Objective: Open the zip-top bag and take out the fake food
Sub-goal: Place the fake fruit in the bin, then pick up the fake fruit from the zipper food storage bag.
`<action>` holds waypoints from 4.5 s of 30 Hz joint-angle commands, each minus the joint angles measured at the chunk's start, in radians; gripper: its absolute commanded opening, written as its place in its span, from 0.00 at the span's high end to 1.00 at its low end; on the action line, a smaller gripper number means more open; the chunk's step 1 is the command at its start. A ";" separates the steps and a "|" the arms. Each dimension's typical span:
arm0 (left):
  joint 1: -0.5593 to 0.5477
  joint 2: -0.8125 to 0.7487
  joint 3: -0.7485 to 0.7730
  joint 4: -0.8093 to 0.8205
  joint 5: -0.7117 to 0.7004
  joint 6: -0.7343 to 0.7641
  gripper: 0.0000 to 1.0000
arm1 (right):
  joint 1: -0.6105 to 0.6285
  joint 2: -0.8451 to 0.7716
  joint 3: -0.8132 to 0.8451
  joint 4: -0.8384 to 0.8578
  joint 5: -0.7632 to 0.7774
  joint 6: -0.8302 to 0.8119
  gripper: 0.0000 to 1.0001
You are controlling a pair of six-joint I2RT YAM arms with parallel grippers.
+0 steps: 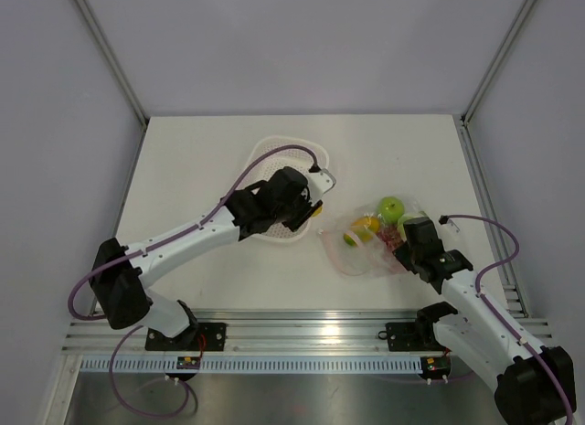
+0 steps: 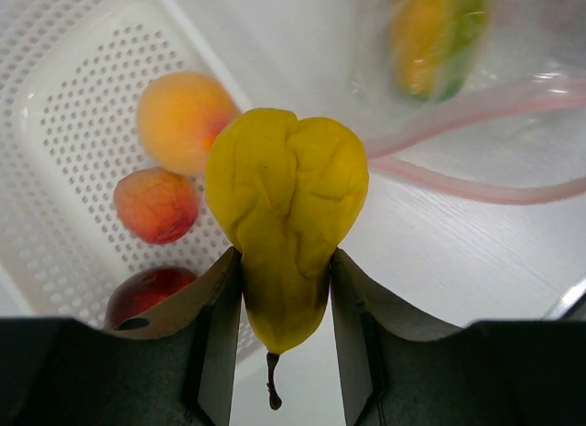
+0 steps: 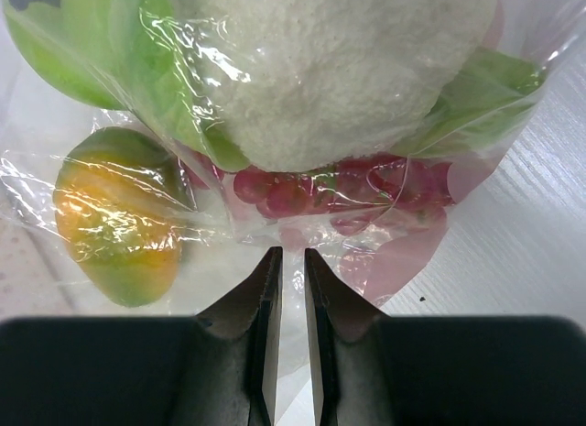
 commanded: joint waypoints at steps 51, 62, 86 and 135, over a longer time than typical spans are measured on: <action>0.124 -0.076 -0.288 0.600 -0.125 -0.227 0.39 | 0.006 -0.073 0.011 0.000 0.021 0.012 0.69; 0.041 -0.181 -0.327 0.589 -0.115 -0.298 0.42 | 0.008 -0.014 0.165 -0.017 0.007 -0.018 0.56; -0.296 -0.123 -0.443 0.686 -0.316 -0.322 0.44 | 0.008 0.499 0.452 0.089 -0.048 -0.067 0.55; -0.213 0.334 -0.206 0.881 -0.138 -0.144 0.30 | 0.008 0.505 0.338 0.249 -0.217 -0.126 0.55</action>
